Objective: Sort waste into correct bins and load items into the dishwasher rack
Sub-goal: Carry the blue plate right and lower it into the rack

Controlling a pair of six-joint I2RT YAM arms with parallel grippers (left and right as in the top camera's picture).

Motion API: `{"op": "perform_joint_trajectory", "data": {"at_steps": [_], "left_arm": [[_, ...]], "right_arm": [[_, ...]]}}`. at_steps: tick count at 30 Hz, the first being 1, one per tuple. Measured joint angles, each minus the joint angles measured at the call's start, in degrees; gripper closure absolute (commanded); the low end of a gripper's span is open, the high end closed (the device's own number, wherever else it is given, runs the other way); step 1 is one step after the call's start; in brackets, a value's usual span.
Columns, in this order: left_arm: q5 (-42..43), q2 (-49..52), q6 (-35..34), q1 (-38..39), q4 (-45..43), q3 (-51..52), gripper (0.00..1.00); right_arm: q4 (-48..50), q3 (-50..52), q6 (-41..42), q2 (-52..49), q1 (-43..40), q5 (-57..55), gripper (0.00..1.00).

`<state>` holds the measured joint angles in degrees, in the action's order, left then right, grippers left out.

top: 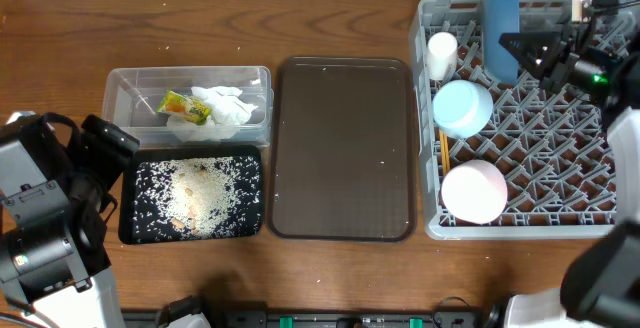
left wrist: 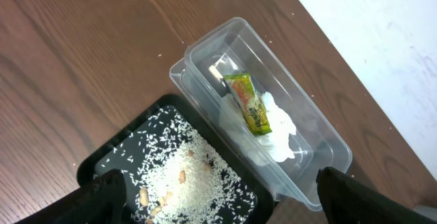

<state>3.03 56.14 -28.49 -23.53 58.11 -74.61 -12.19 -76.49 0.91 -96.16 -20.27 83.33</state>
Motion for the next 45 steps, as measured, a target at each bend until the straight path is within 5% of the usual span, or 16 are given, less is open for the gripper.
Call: {"op": "perform_joint_trajectory", "data": {"at_steps": [12,27,29,36,45], "left_arm": [[-0.02,0.0,0.0,0.0,-0.02,0.0,0.09],[0.0,0.0,0.0,0.0,-0.02,0.0,0.09],[-0.02,0.0,0.0,0.0,-0.02,0.0,0.09],[-0.02,0.0,0.0,0.0,-0.04,0.0,0.09],[-0.02,0.0,0.0,0.0,-0.02,0.0,0.09]], "right_arm": [[5.88,0.02,-0.61,-11.87,-0.57,3.8,0.99],[4.2,-0.07,-1.31,-13.2,-6.54,5.42,0.99],[3.93,-0.07,-0.83,-13.2,-7.56,5.42,0.96],[3.41,-0.04,4.07,-13.84,-14.05,5.09,0.61],[4.5,-0.04,10.95,-14.05,-20.74,-2.62,0.52]]}}
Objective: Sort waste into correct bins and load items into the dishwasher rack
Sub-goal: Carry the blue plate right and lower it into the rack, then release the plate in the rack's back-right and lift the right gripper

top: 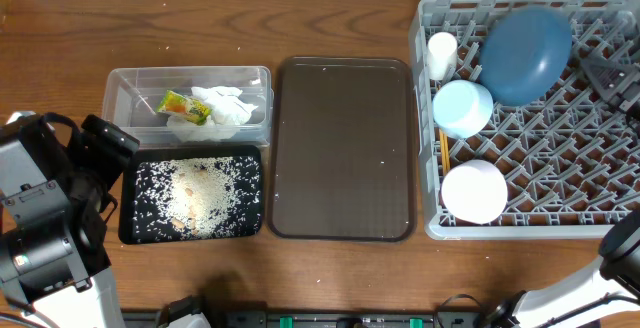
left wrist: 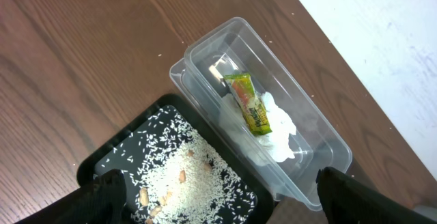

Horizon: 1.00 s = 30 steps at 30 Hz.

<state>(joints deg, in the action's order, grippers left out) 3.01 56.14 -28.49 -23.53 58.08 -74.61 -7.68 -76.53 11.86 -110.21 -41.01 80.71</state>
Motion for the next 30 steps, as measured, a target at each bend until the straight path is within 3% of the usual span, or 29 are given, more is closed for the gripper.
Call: {"op": "perform_joint_trajectory", "data": {"at_steps": [16,22,30], "left_arm": [[0.0,0.0,0.0,0.0,0.0,0.0,0.09],[0.0,0.0,0.0,0.0,0.0,0.0,0.09],[0.0,0.0,0.0,0.0,0.0,0.0,0.09]], "right_arm": [[-0.28,0.0,4.04,1.81,2.71,-19.76,0.55],[-10.21,-0.04,-3.76,9.84,15.28,-38.97,0.53],[-14.29,-0.04,-13.88,14.56,32.76,-65.42,0.4]]}}
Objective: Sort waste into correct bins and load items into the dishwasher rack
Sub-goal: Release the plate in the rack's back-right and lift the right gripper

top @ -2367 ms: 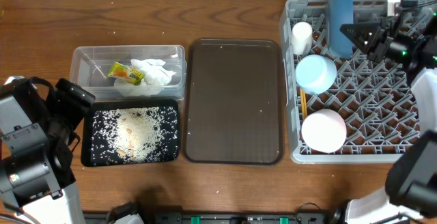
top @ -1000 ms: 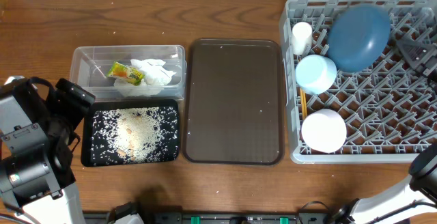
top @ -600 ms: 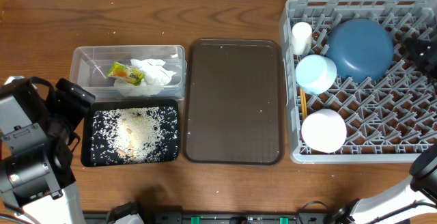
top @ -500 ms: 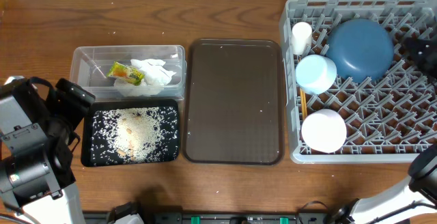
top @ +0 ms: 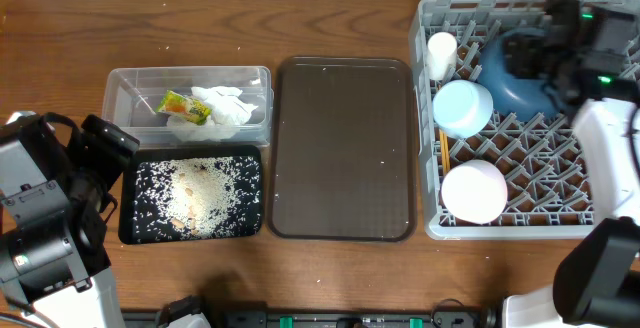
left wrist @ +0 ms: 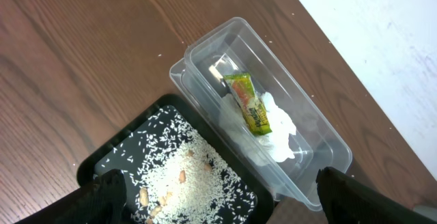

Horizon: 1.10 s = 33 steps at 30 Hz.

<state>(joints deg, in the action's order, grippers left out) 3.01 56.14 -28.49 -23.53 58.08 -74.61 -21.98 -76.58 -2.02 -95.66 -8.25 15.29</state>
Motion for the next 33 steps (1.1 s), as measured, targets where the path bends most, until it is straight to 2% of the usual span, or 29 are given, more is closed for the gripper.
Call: {"op": "perform_joint_trajectory", "data": {"at_steps": [1,2,3,14,33], "left_arm": [[0.0,0.0,0.0,0.0,0.0,0.0,0.09],[0.0,0.0,0.0,0.0,-0.02,0.0,0.09],[0.0,0.0,0.0,0.0,0.0,0.0,0.09],[0.02,0.0,0.0,0.0,0.0,0.0,0.09],[0.0,0.0,0.0,0.0,0.0,0.0,0.09]], "right_arm": [[-0.48,0.0,-0.44,0.0,1.09,-1.46,0.36],[-1.09,0.0,-0.92,0.0,2.03,-2.78,0.27],[-1.84,0.0,-1.31,0.0,2.58,-3.78,0.01],[-11.93,0.0,-2.43,0.0,3.23,-8.17,0.01],[-12.92,0.0,-2.4,0.04,3.23,-8.72,0.01]]}}
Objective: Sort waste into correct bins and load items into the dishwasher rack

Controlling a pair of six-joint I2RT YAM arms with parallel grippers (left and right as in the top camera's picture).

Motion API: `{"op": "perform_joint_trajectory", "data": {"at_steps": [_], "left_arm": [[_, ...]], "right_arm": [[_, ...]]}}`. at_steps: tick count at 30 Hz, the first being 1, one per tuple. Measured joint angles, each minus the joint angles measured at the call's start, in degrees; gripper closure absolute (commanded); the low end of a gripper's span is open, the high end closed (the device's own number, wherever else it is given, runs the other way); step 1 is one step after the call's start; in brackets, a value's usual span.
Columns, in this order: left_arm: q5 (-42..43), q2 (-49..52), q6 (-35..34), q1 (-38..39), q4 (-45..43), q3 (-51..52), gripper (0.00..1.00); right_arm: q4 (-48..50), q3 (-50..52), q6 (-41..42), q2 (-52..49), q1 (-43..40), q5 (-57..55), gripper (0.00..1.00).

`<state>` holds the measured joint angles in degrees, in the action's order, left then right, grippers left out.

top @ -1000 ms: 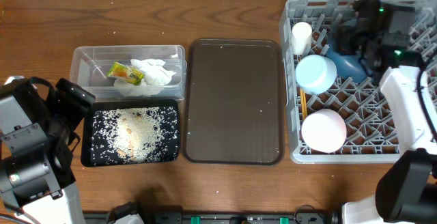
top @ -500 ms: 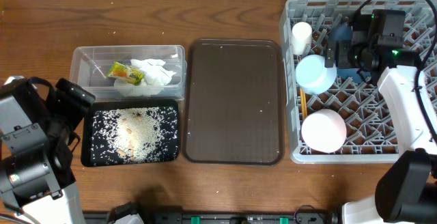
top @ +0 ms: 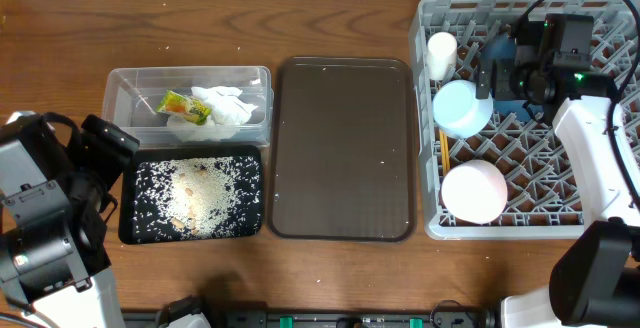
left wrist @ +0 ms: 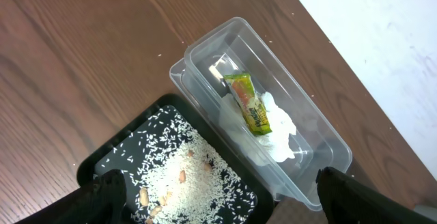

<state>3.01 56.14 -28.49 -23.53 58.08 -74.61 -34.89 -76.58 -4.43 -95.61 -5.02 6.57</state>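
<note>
The grey dishwasher rack (top: 600,230) stands at the right and holds a white cup (top: 441,53), a light blue cup (top: 463,108) and a white bowl (top: 473,191). A dark blue bowl (top: 508,101) lies in its back half, mostly covered by my right gripper (top: 497,73), whose jaws are too hidden to read. My left gripper (left wrist: 225,200) hangs open and empty over the black tray (left wrist: 95,161) of rice and nuts. The clear bin (left wrist: 328,142) beside it holds a green wrapper (left wrist: 247,104) and crumpled white tissue (left wrist: 276,132).
A brown serving tray (top: 343,148) lies in the middle of the wooden table (top: 320,18). The left arm's base (top: 40,228) fills the lower left corner. A yellow stick (top: 443,150) lies along the rack's left side.
My right gripper has moved left over the dark blue bowl and now covers more of it. The left arm and the bins look the same.
My right gripper first held the dark blue bowl on edge above the rack's back. Then the bowl lay in the rack and the gripper was away at the right edge. It came back over the bowl and now sits further left on it.
</note>
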Motion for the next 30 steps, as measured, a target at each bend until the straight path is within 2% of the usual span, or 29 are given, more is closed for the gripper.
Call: {"op": "perform_joint_trajectory", "data": {"at_steps": [4,7,15,21,25,30], "left_arm": [[0.0,0.0,0.0,0.0,0.0,0.0,0.09],[0.0,0.0,0.0,0.0,0.0,0.0,0.09],[0.0,0.0,0.0,0.0,0.0,0.0,0.09],[0.0,0.0,0.0,0.0,-0.02,0.0,0.08],[0.0,0.0,0.0,0.0,-0.04,0.0,0.08],[0.0,0.0,0.0,0.0,-0.04,0.0,0.09]], "right_arm": [[-4.37,0.11,0.0,2.16,0.0,-0.17,0.01],[-8.2,0.37,-0.04,8.63,0.0,-0.35,0.01],[-9.05,-0.02,-0.04,40.48,0.96,-2.29,0.01],[-8.87,0.26,-1.68,60.46,6.56,-2.73,0.01],[-6.91,6.08,-2.12,72.96,8.24,-2.47,0.01],[-1.66,22.14,-2.14,86.2,8.48,-1.42,0.01]]}}
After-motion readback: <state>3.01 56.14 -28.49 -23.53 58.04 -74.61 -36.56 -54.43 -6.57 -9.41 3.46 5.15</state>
